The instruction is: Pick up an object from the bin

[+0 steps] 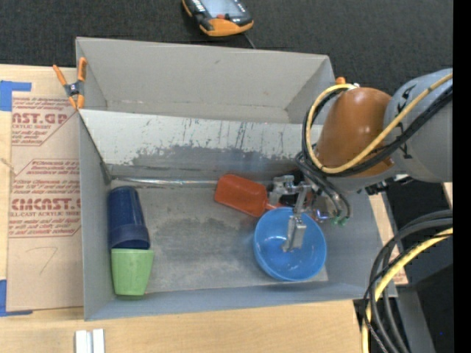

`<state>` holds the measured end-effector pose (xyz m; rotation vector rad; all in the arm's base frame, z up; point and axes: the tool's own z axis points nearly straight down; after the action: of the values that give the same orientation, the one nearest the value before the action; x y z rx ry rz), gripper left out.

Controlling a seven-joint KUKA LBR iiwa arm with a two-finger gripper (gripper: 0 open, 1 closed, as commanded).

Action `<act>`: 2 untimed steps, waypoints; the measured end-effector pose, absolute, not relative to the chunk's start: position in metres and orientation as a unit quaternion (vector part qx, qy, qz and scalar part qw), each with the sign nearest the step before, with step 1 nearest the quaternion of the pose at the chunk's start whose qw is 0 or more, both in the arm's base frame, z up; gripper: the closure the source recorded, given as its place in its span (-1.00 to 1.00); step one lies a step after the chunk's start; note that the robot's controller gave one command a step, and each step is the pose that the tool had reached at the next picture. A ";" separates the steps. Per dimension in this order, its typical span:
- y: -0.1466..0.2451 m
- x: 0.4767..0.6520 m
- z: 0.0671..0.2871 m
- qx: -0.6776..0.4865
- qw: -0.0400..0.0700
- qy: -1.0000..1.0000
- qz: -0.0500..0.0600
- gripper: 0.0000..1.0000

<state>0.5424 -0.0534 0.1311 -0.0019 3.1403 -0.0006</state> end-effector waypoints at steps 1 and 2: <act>-0.053 0.542 0.131 -0.001 0.001 1.000 0.000 -1.00; -0.059 0.546 0.079 -0.090 0.002 0.996 0.000 -1.00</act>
Offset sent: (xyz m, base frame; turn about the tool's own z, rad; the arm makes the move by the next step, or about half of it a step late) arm 0.0026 -0.0070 -0.0588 -0.2000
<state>0.5458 -0.0589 0.0793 -0.2820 3.1241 -0.0013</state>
